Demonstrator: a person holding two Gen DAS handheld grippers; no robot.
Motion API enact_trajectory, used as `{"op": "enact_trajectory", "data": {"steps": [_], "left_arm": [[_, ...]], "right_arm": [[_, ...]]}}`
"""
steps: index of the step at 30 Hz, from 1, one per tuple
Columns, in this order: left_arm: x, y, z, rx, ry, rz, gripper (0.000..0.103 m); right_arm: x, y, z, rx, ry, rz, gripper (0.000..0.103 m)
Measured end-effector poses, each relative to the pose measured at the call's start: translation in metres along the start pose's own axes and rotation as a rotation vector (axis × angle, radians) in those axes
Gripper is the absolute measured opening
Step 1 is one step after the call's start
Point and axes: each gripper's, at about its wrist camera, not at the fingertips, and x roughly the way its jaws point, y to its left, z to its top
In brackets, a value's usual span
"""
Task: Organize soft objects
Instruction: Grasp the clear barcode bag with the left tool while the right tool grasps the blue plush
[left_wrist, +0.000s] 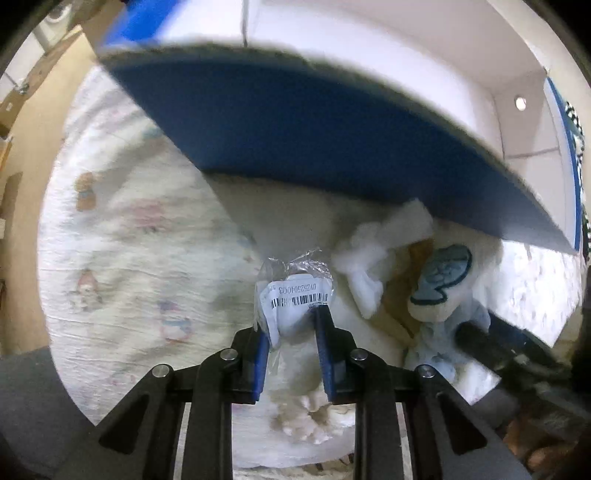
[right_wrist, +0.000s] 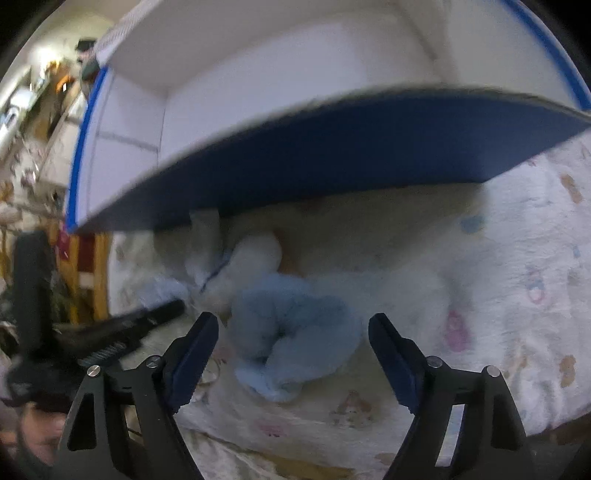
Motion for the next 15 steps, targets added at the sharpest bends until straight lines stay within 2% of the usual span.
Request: {"op": "enact_trajectory", "data": {"steps": [2, 4, 5, 6, 8, 11, 15], "left_arm": [[-0.008, 0.005, -0.003, -0.004, -0.038, 0.027, 0.022], [-0.015, 0.008, -0.005, -0.008, -0.076, 0.054, 0.022], [-0.017, 0.009, -0.006, -0.009, -0.089, 0.06, 0.022], [-0.02, 0.01, -0.008, -0.009, -0.101, 0.067, 0.022], [-0.025, 0.011, -0.011, -0.008, -0.118, 0.077, 0.022], [-0.032, 0.017, -0.017, -0.018, -0.133, 0.077, 0.022], [-0.04, 0.027, -0.022, -0.029, -0.143, 0.071, 0.022]], "right_arm": [[0.011, 0.01, -0.001, -0.043, 0.019, -0.034, 0.086], [0.019, 0.017, -0.002, -0.079, 0.029, -0.075, 0.069], [0.021, 0.02, -0.003, -0.102, 0.027, -0.099, 0.049], [0.019, 0.023, -0.004, -0.118, 0.015, -0.116, 0.038], [0.01, 0.027, -0.005, -0.144, -0.029, -0.115, 0.027], [-0.013, 0.03, -0.007, -0.16, -0.115, -0.097, 0.021], [-0.038, 0.028, -0.01, -0.146, -0.195, -0.085, 0.019]]}}
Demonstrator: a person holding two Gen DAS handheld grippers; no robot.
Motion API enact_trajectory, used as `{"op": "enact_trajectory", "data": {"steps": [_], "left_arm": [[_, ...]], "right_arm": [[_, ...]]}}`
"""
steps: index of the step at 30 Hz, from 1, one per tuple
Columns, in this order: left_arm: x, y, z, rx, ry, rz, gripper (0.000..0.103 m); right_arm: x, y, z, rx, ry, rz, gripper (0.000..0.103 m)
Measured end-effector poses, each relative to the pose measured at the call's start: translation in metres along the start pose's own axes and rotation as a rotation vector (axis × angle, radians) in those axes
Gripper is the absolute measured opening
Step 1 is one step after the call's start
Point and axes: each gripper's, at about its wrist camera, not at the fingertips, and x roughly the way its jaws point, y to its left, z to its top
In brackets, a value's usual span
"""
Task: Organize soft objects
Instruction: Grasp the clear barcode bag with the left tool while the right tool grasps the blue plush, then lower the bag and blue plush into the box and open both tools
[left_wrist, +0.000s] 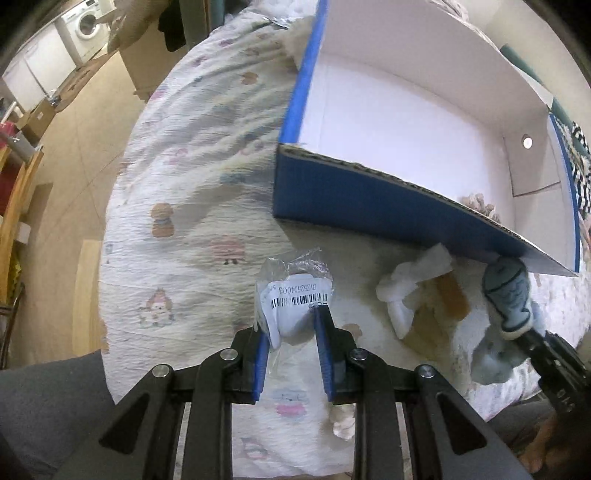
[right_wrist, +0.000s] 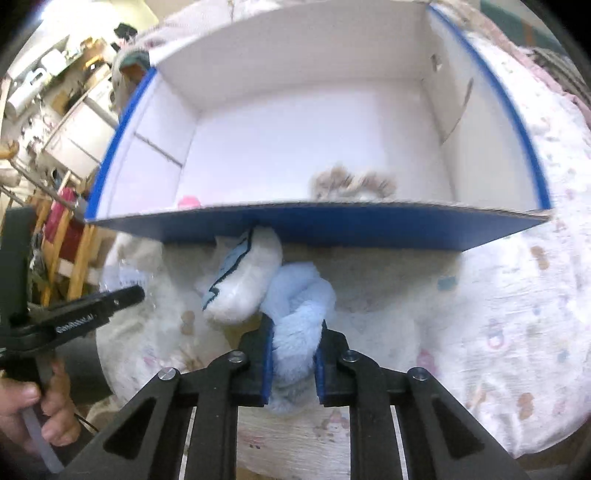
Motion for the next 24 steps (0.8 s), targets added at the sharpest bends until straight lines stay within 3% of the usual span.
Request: {"op": "enact_trajectory", "data": {"steps": [9, 17, 24], "left_arm": [[-0.021, 0.012, -0.008, -0.018, -0.021, 0.02, 0.022], [-0.072, 0.025, -0.012, -0.057, -0.112, -0.018, 0.022], [-0.078, 0.036, -0.001, -0.112, -0.15, -0.014, 0.022]], "right_arm": [[-0.004, -0.007, -0.007, 0.009, -0.003, -0.031, 0.019], [-0.082, -0.019, -0.021, 0.088, -0.115, 0.145, 0.019], [-0.125, -0.01, -0.009, 0.004, -0.229, 0.144, 0.019]]}}
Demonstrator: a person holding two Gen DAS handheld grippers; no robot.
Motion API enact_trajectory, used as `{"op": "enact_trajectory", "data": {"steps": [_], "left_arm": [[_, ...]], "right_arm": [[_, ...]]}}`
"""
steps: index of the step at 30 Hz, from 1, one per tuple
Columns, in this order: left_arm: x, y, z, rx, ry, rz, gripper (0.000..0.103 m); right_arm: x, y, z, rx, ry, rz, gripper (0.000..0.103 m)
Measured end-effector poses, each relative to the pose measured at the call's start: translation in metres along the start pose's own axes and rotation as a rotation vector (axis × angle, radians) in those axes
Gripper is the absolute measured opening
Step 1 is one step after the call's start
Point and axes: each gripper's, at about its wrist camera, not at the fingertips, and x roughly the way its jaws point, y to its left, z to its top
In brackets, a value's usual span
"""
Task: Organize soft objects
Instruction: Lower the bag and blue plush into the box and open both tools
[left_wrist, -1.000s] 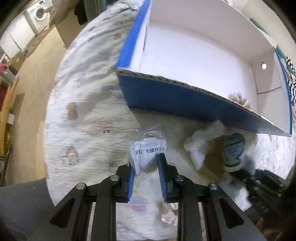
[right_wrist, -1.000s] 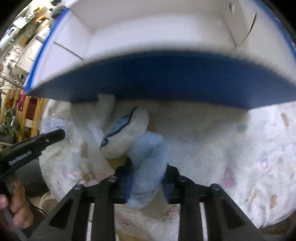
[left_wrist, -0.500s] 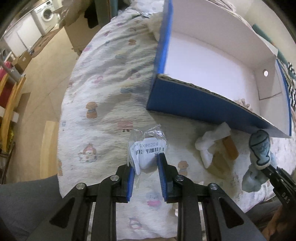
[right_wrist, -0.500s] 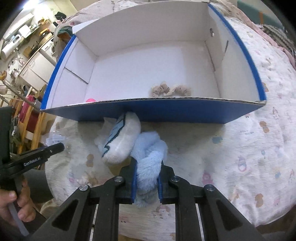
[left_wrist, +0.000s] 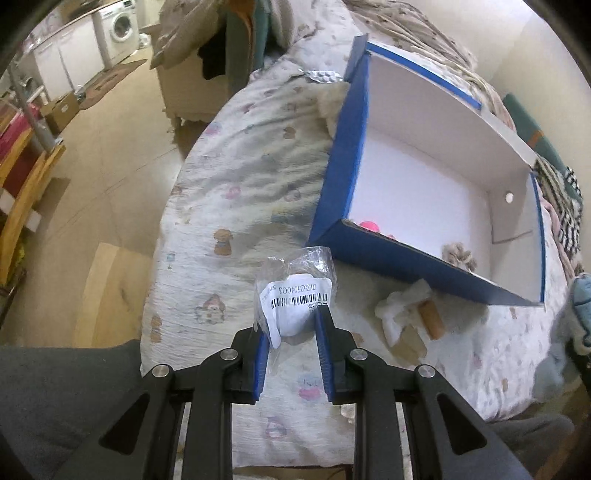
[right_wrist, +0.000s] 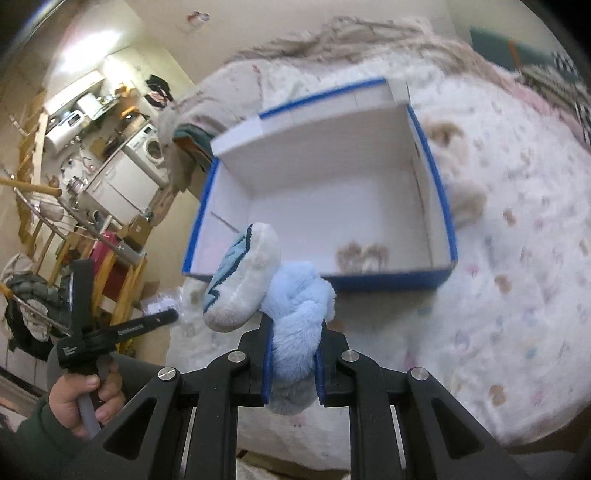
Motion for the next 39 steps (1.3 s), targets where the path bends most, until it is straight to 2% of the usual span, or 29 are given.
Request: {"op": "enact_trajectory", "data": {"steps": [6, 11, 14, 21, 26, 34, 39], "left_arm": [[-0.013, -0.002, 0.009, 0.004, -0.09, 0.071, 0.022], [-0.03, -0.01, 0.022, 0.024, -0.151, 0.057, 0.022], [-0.037, -0.021, 0.032, 0.055, -0.186, 0.06, 0.022], [-0.033, -0.041, 0.056, 0.103, -0.19, 0.069, 0.022], [-0.035, -0.06, 0.073, 0.156, -0.224, 0.08, 0.022], [-0.028, -0.095, 0.095, 0.24, -0.261, 0.083, 0.022], [-0.011, -0.114, 0.102, 0.294, -0.264, 0.095, 0.022]], "right_arm": [[-0.003, -0.01, 0.012, 0.016, -0.041, 0.014, 0.019], [0.004, -0.018, 0.027, 0.039, -0.08, 0.02, 0.019], [0.006, -0.018, 0.036, 0.017, -0.12, -0.027, 0.019], [0.007, -0.021, 0.055, 0.016, -0.188, -0.046, 0.019], [0.01, -0.028, 0.067, 0.034, -0.218, -0.054, 0.019], [0.031, -0.032, 0.086, 0.029, -0.207, -0.069, 0.019], [0.046, -0.034, 0.098, 0.013, -0.193, -0.088, 0.019]]}}
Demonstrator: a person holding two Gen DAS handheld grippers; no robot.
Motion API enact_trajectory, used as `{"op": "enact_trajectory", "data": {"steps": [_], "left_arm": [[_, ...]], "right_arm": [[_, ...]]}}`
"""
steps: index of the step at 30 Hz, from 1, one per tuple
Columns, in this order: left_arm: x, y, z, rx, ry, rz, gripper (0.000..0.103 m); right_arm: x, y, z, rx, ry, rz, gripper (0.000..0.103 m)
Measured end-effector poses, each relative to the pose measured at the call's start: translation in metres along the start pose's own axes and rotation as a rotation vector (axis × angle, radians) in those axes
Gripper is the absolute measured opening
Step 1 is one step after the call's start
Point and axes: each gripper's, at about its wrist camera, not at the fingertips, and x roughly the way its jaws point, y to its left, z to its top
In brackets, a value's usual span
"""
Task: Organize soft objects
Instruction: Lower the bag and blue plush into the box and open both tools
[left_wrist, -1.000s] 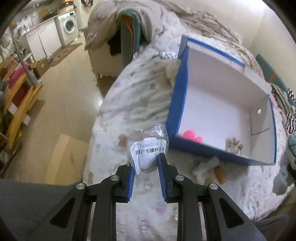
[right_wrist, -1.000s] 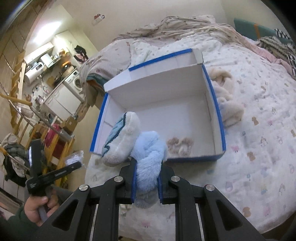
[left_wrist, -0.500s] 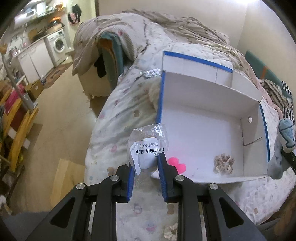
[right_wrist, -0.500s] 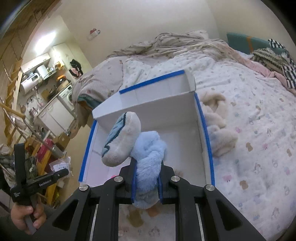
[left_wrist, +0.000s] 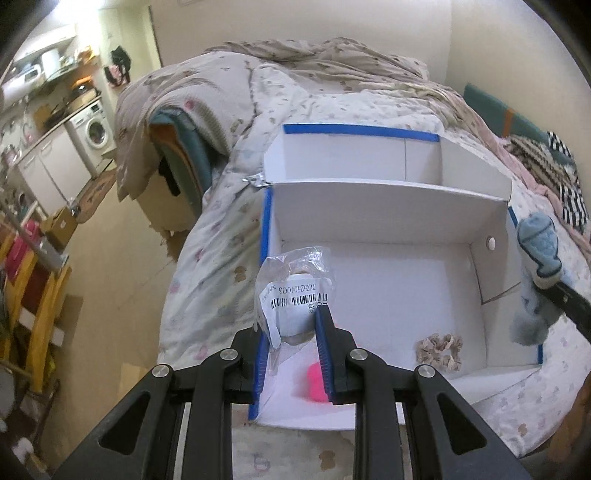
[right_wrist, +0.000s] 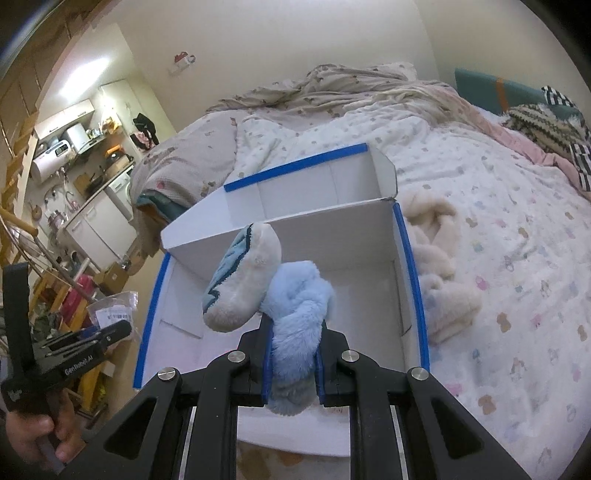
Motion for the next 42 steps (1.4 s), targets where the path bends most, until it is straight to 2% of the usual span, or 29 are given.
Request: {"op": "enact_trajectory", "data": {"steps": [10, 14, 17, 19, 22, 27, 30, 34, 40, 42], "left_arm": [[0.029, -0.024, -0.004, 0.044, -0.012, -0.039, 0.022], [0.041, -0.031, -0.007, 0.076, -0.018, -0.02, 0.022], [0.052, -0.032, -0.007, 0.071, 0.019, -0.048, 0.022], [0.058, -0.032, -0.007, 0.055, 0.059, -0.075, 0.022], [0.064, -0.032, -0.009, 0.044, 0.088, -0.088, 0.022], [0.065, -0.033, -0.01, 0.044, 0.095, -0.077, 0.022], [0.066, -0.028, -0.01, 0.014, 0.111, -0.107, 0.022], [0.067, -0.023, -0.01, 0.003, 0.11, -0.09, 0.022], [0.066, -0.022, -0.011, -0.002, 0.112, -0.099, 0.023], [0.064, -0.022, -0.01, 0.004, 0.105, -0.091, 0.028]], "right_arm": [[0.037, 0.005, -0.004, -0.045, 0.092, -0.048, 0.019], [0.05, 0.005, -0.011, -0.04, 0.14, -0.062, 0.019], [0.059, 0.003, -0.016, -0.034, 0.18, -0.071, 0.02], [0.062, 0.001, -0.019, -0.023, 0.202, -0.044, 0.02], [0.064, 0.003, -0.021, -0.034, 0.21, -0.043, 0.02], [0.07, 0.002, -0.024, -0.022, 0.238, -0.06, 0.02], [0.072, 0.001, -0.026, -0.02, 0.248, -0.064, 0.021], [0.072, 0.001, -0.025, -0.013, 0.246, -0.063, 0.022], [0.07, 0.0, -0.023, -0.005, 0.236, -0.06, 0.031], [0.069, -0.001, -0.023, 0.0, 0.233, -0.057, 0.036]]}}
